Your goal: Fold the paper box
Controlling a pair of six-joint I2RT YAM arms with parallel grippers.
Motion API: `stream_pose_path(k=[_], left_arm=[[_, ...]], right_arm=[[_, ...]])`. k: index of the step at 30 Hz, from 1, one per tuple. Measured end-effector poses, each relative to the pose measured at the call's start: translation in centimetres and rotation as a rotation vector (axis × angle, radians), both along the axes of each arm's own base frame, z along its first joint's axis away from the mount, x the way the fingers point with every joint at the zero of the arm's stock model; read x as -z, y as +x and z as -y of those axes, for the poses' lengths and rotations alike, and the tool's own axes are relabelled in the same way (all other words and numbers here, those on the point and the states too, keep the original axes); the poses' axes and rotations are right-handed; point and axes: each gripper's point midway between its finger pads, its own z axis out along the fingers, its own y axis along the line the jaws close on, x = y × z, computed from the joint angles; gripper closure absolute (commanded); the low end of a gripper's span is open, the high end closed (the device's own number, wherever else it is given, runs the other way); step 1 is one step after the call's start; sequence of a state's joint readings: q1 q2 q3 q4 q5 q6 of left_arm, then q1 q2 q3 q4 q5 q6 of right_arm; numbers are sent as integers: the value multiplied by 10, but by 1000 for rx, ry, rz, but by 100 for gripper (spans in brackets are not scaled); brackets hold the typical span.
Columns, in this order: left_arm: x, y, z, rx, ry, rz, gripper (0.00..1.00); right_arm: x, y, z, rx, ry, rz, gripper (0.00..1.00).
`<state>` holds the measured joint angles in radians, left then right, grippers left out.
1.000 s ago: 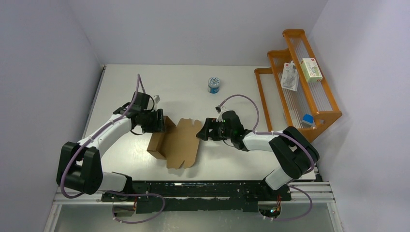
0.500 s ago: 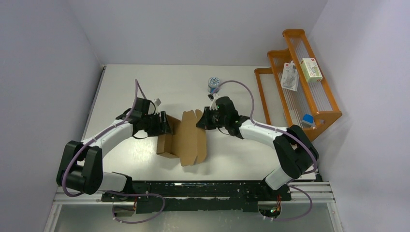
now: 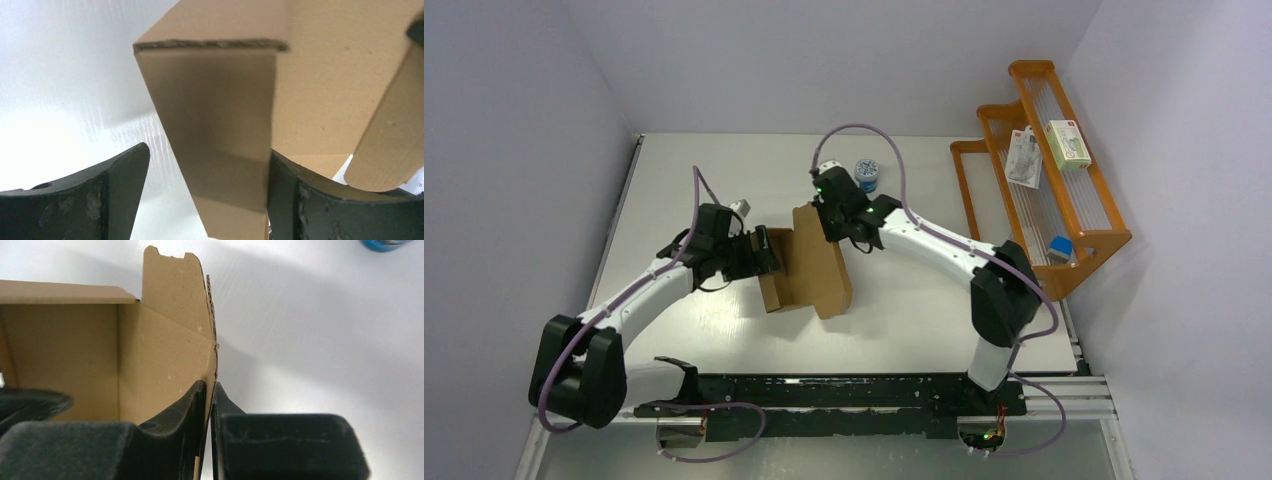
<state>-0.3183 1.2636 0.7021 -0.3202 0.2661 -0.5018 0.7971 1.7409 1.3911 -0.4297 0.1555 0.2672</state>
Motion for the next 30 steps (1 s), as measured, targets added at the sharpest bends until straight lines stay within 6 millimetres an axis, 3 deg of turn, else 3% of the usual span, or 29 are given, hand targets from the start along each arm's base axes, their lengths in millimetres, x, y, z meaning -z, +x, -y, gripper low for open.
stream_pose_path(k=[5,8,13,16,21,27,30], left_arm=[[-21,1,-7,-30,13,66,19],[-30,0,-9,-38,15,95,23],[-32,-5,-7,-34,9,92,29],[-28,-10,-4,-25,-14,73,34],[-12,-23,6,-3,-61,26,41],[7,-35,25,46,-77,-15,45],[19,-43,37,79,-73,-43,46]], right_arm=[[4,11,1,28,-175,27,84],[1,13,0,35,-245,55,88],[-25,18,-7,48,-325,132,86],[-38,21,-10,49,-351,170,78],[-41,20,-10,31,-382,169,62],[-33,12,-10,-8,-360,132,54],[-37,3,6,-22,-314,99,50]])
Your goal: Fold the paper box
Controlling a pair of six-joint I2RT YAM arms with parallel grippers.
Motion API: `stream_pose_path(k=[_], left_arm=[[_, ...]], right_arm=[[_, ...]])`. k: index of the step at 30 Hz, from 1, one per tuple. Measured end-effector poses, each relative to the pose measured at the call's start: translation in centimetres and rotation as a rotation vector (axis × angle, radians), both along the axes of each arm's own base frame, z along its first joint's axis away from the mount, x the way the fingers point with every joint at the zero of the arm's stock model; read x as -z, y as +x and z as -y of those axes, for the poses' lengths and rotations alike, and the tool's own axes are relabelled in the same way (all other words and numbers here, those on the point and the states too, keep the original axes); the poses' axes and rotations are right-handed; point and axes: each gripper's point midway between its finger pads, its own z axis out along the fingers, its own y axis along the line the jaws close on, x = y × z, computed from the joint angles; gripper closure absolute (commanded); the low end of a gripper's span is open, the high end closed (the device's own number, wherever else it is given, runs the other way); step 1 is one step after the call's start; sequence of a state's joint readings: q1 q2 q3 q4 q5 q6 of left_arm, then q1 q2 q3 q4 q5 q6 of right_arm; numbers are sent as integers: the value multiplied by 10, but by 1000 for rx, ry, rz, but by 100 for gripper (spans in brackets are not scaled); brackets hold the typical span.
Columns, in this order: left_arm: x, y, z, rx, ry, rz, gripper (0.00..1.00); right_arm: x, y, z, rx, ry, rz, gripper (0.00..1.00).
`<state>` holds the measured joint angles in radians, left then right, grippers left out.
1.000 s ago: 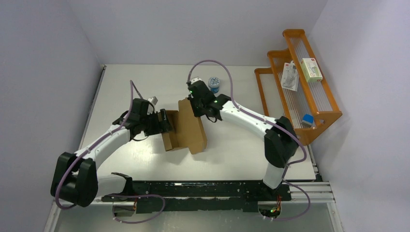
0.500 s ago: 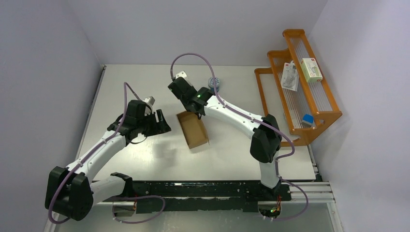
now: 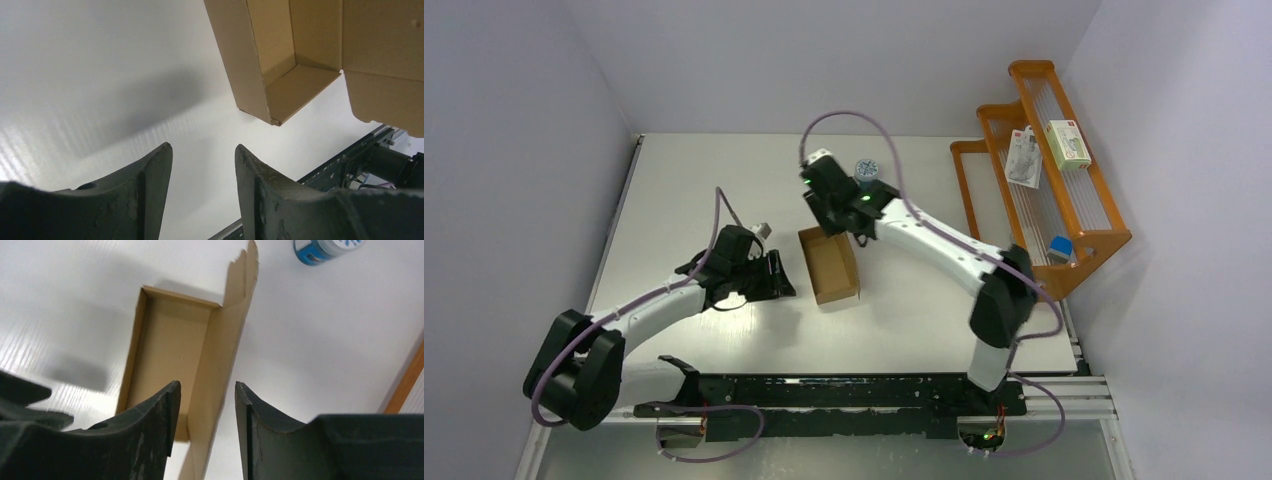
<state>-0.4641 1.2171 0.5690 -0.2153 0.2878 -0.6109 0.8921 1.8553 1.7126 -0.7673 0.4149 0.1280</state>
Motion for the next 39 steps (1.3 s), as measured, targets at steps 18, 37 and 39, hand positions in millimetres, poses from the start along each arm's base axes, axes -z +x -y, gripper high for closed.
stream_pose_path(k=[18,37,39], left_arm=[[34,-1,35,60,17,-23,48],[37,11,44,65,37,4,51],[38,11,47,73,38,5,51]], right_arm=[[4,3,127,174,437,-3,47],[157,-30,67,31,493,-270,49],[158,-33,57,1,495,-265,49]])
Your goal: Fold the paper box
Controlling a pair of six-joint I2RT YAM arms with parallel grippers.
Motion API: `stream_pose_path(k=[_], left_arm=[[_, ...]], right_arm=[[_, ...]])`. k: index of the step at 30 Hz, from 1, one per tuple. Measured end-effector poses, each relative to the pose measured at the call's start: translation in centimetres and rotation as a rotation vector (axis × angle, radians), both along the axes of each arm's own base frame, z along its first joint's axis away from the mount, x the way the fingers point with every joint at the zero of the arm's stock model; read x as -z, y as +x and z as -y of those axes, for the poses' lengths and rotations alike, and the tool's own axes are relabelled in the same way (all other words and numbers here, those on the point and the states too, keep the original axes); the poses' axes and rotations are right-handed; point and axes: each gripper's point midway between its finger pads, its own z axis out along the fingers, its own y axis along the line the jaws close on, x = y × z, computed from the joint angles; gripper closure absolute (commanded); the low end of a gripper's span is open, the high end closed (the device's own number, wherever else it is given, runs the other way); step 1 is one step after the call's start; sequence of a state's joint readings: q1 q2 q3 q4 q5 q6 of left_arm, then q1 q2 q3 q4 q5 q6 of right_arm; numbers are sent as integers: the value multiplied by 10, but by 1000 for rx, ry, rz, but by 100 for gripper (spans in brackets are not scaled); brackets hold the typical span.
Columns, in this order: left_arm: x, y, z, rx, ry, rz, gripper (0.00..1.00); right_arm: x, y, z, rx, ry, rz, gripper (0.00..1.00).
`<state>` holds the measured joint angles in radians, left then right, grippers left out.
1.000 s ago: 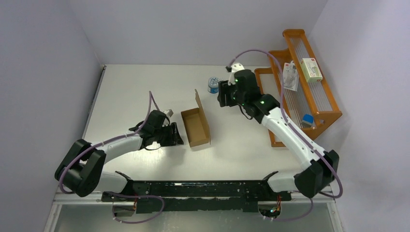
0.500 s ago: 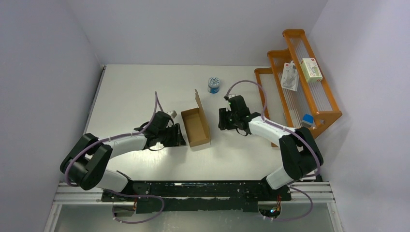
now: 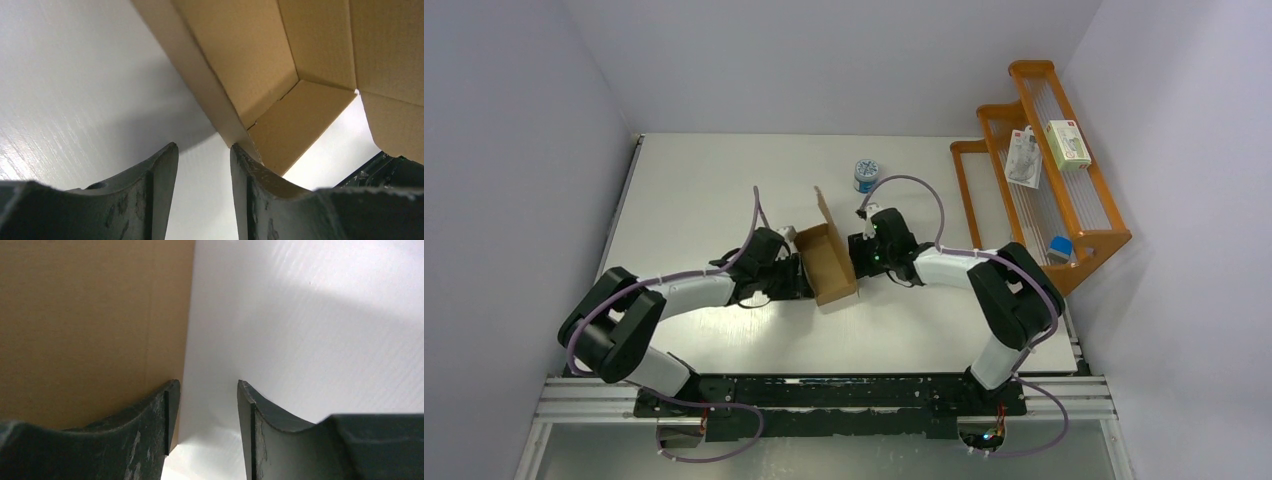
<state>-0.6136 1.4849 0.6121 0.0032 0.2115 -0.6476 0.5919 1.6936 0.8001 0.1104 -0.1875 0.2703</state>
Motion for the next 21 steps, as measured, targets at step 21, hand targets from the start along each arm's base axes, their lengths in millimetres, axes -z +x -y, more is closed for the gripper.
stream_pose_path(k=[21], left_arm=[[0,-23,8,-34,-63,13,50]], right_arm=[[-7,31,-41,-73,-60,104,46]])
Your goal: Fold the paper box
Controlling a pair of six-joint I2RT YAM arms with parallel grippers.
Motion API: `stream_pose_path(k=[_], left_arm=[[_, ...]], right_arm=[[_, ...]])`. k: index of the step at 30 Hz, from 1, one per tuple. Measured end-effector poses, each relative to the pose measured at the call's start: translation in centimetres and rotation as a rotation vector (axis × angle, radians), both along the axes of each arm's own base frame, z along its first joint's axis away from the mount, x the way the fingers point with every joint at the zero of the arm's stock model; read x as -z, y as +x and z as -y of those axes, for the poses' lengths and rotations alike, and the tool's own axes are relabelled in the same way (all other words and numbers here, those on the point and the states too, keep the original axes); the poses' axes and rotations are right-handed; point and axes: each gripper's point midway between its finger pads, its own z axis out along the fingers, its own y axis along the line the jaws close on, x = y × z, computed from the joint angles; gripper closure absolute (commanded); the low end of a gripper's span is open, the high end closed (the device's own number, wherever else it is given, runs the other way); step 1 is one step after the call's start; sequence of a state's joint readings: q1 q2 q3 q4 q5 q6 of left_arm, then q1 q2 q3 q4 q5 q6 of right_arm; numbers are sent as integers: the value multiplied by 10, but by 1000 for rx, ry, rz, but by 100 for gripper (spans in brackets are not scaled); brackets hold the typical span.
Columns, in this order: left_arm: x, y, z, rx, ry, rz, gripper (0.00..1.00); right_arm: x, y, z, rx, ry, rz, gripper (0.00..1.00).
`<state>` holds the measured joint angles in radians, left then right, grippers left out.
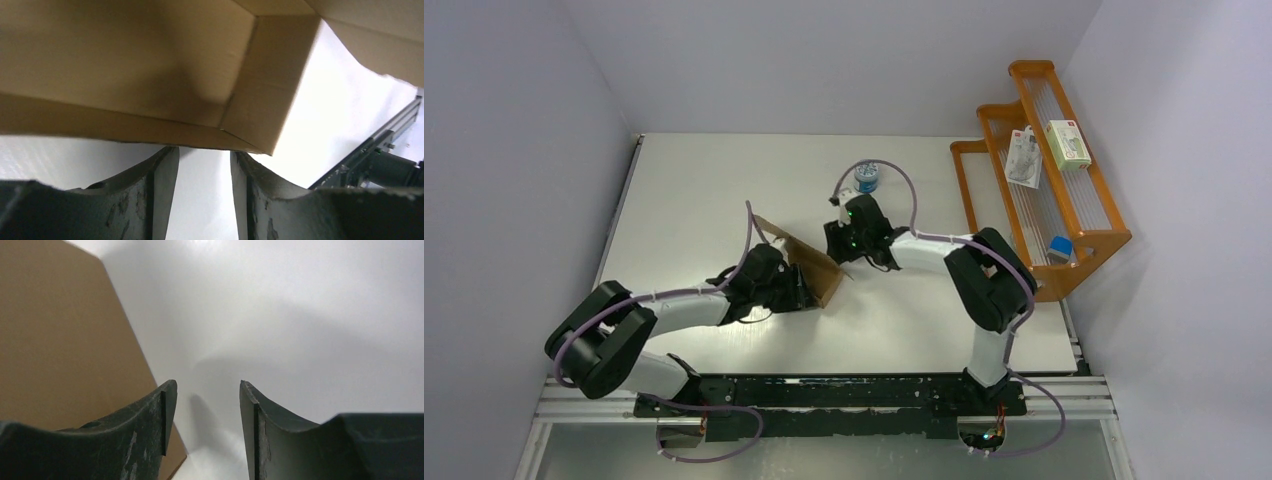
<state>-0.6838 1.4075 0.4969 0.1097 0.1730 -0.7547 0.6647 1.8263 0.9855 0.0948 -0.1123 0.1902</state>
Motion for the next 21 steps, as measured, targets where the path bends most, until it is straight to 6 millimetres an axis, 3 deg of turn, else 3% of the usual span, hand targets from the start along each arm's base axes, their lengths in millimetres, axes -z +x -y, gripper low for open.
stream_pose_path(k=[4,9,15,21], left_arm=[[-2,-4,7,-8,-57,16,46],[-7,-6,4,-25,-58,33,38],[-27,-6,-18,-53,5,99,32],[-61,3,-45,-75,122,174,23]], right_arm=[[-13,22,-30,-66,16,52,44],[-28,41,-34,-73,15,105,41],[-48,55,10,45,-62,160,39],[-88,35,58,194,-103,218,37]])
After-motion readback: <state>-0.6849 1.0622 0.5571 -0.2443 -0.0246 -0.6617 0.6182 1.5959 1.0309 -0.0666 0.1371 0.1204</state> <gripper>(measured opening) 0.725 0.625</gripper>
